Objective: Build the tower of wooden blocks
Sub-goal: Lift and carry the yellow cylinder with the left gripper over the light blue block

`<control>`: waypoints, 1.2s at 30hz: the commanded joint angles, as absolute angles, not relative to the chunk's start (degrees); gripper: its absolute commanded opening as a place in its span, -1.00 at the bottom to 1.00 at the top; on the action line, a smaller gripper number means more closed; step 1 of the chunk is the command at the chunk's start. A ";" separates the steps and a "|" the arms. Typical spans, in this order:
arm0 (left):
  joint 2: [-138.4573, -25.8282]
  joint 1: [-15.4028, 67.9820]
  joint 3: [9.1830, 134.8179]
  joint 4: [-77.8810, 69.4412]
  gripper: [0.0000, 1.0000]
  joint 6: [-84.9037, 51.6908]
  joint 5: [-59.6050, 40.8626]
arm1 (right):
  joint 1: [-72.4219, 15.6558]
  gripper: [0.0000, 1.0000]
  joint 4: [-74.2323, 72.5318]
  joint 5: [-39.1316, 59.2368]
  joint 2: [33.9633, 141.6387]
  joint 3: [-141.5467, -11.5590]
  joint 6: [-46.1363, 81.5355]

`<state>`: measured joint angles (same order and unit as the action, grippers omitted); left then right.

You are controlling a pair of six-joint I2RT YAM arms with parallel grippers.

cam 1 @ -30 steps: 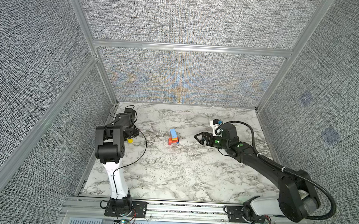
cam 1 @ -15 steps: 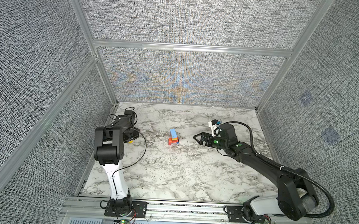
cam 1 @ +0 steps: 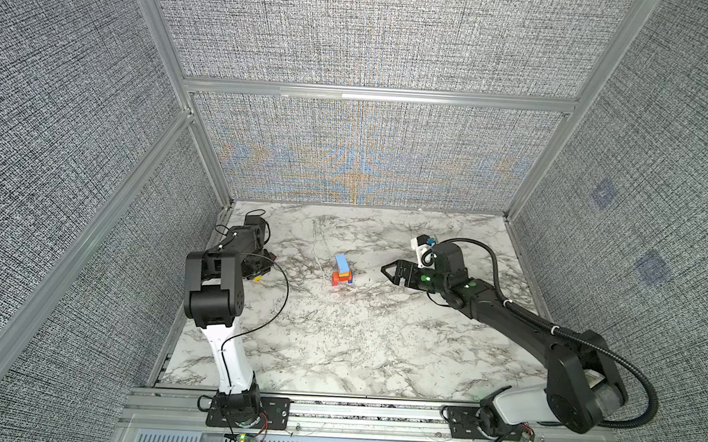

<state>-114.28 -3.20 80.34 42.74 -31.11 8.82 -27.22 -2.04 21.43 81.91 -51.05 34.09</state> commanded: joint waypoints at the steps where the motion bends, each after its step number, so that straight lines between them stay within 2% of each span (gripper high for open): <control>1: -111.77 -3.27 81.03 44.70 -0.34 -29.84 8.06 | -27.29 0.98 -2.81 21.97 82.12 -51.55 33.84; 9: -105.66 -1.40 82.62 48.32 -0.36 -28.23 4.06 | -27.31 0.98 -2.03 22.02 82.41 -52.01 33.45; 19: -99.92 8.37 92.10 58.82 -0.35 -25.08 2.33 | -26.14 0.98 -0.69 23.43 83.77 -52.77 32.85; 24: -100.07 14.17 98.87 64.46 -0.35 -24.09 0.84 | -24.75 0.99 -0.75 23.99 83.36 -52.29 32.86; 36: -105.22 26.96 110.80 74.97 -0.34 -30.11 7.18 | -23.03 0.98 -0.97 25.86 83.55 -51.90 33.68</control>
